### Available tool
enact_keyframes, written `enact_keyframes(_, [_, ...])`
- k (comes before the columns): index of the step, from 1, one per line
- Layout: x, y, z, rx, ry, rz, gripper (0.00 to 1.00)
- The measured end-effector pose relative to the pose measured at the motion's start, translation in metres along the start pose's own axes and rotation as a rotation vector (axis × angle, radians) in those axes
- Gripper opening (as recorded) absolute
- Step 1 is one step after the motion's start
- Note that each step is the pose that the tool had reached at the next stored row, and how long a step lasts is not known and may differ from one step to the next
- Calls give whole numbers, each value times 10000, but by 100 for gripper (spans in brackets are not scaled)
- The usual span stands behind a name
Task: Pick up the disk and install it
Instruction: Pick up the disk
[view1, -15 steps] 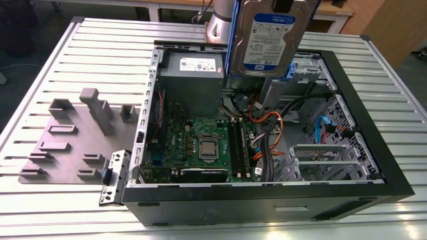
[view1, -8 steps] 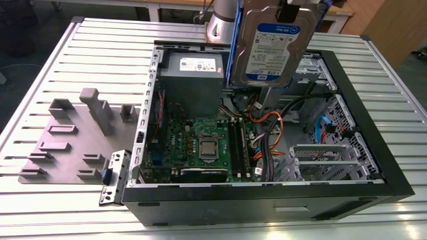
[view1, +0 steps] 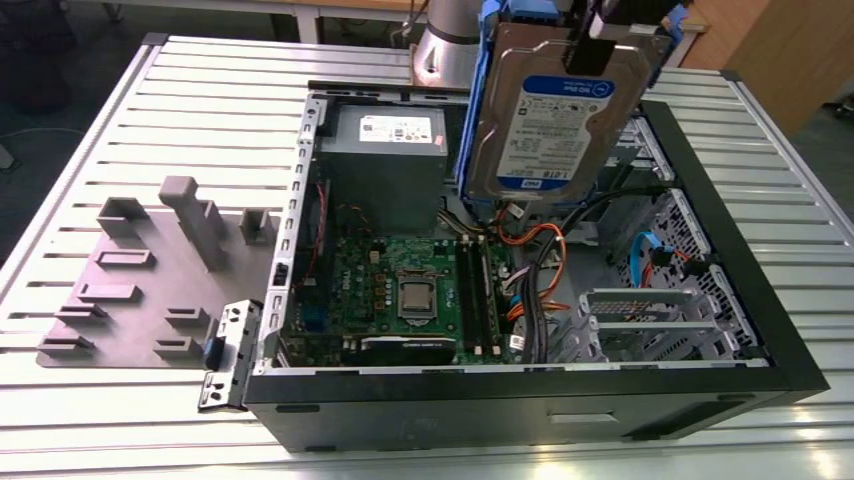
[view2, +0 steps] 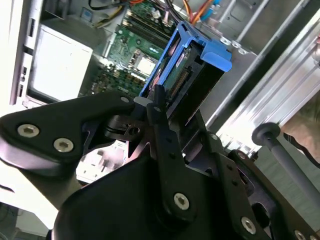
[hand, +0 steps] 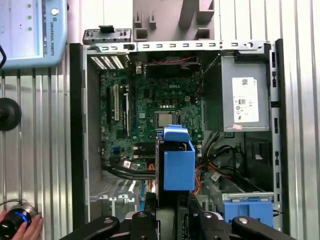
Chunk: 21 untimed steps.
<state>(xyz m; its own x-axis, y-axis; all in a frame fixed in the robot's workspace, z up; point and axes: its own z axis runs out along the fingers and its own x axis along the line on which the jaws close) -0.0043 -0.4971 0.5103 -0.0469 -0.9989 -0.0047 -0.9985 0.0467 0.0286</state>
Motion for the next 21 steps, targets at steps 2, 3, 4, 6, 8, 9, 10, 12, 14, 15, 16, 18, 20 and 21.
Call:
enact_keyframes(2, [76, -4, -1, 0, 2, 0, 35])
enact_keyframes(3, [114, -6, -1, 0, 1, 0, 35])
enact_keyframes(4, [153, -7, 0, 0, 1, 0, 35])
enact_keyframes(6, [224, -10, -1, 0, 2, 1, 35])
enact_keyframes(8, [283, -13, -1, 0, 1, 0, 35])
enact_keyframes(9, [307, -15, -2, -1, 3, 0, 35])
enact_keyframes(10, [329, -15, -2, 0, 3, 1, 35])
enact_keyframes(12, [375, -18, -1, 0, 0, 0, 35])
enact_keyframes(14, [427, -20, -3, 0, 3, 0, 35])
enact_keyframes(15, [454, -21, -3, 0, 2, 1, 35])
enact_keyframes(16, [478, -22, -2, 0, 2, 1, 35])
enact_keyframes(18, [525, -25, -2, 0, 1, 0, 35])
enact_keyframes(20, [576, -27, -3, -1, 3, 0, 35])
enact_keyframes(21, [605, -28, -2, 0, 0, 0, 35])
